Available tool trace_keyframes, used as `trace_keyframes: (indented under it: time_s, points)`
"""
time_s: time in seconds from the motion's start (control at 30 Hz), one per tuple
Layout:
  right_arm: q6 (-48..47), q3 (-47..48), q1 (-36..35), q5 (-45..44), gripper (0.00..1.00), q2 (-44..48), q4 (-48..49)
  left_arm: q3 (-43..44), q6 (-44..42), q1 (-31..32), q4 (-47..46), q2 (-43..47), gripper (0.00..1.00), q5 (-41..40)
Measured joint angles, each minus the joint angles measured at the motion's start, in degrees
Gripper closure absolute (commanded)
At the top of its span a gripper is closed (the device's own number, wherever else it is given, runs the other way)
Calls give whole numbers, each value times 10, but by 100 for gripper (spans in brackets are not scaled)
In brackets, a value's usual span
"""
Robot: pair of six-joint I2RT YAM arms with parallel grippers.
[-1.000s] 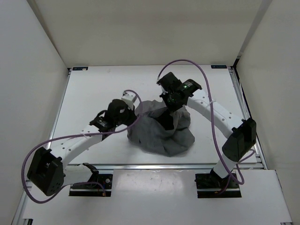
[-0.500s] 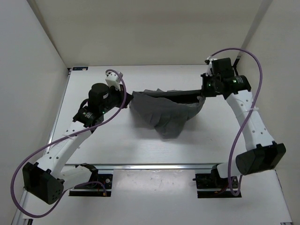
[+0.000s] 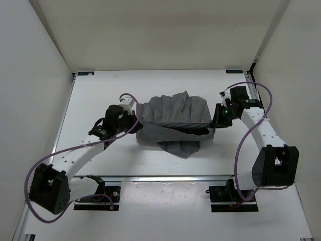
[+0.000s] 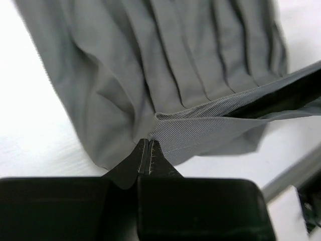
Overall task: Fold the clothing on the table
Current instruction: Flatten the skirt out
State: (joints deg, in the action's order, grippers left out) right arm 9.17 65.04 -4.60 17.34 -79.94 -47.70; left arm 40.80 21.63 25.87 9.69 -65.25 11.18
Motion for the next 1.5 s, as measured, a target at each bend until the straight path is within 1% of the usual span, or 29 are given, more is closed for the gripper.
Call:
trace_keyframes:
  time_s: [0.03,0.13,0.2,0.23,0.27,0.33,0.37,0.4,0.43,0.47,0.6,0.67,0.73,0.83,0.93,1.0,1.2,1.27,1.33,1.4,1.43,1.5]
  points:
    - [2,-8,4,3,68,-8,18,3,0,-2,-4,-17,100,-5]
    - [13,-37,12,4,60,-18,96,19,1,-16,-12,-74,100,-21]
    - [18,-49,14,4,58,-18,143,35,6,-30,-19,-110,100,-22]
    - [19,-49,14,3,56,-18,159,41,10,-38,-22,-124,100,-21]
    - [20,-49,13,0,56,-18,173,45,14,-46,-25,-135,100,-21]
    - [15,-50,11,-14,46,-15,197,48,17,-61,-25,-146,100,-22]
    - [10,-51,9,-21,44,-12,205,49,18,-68,-25,-150,100,-24]
    - [3,-58,6,-28,40,-4,216,49,19,-73,-24,-151,100,-26]
    - [-6,-70,2,-33,32,9,224,49,19,-78,-24,-152,100,-30]
    - [-11,-85,-3,-37,30,26,233,49,19,-81,-24,-153,100,-31]
    - [-39,-171,-19,-23,29,111,266,49,18,-85,-25,-157,100,-31]
    - [-47,-195,-15,-2,29,129,274,49,18,-85,-24,-162,100,-31]
    - [-52,-205,-14,18,28,128,288,49,18,-85,-24,-169,100,-31]
    - [-63,-209,-23,41,30,122,309,49,17,-84,-23,-177,100,-31]
    - [-69,-209,-25,82,31,102,337,51,16,-83,-18,-180,100,-31]
    - [-71,-206,-25,105,31,78,351,54,15,-82,-15,-180,100,-31]
    - [-69,-168,-25,159,35,-7,376,59,13,-82,-10,-180,100,-31]
    - [-66,-157,-24,178,39,-26,388,59,12,-81,-9,-180,100,-31]
    - [-60,-146,-21,196,47,-42,394,59,11,-81,-8,-180,100,-31]
    - [-52,-136,-18,216,62,-54,405,59,11,-82,-8,-180,100,-31]
    - [-50,-133,-17,225,64,-58,408,59,10,-82,-8,-180,100,-31]
    - [-40,-132,-11,252,76,-65,416,59,9,-85,-8,-180,100,-31]
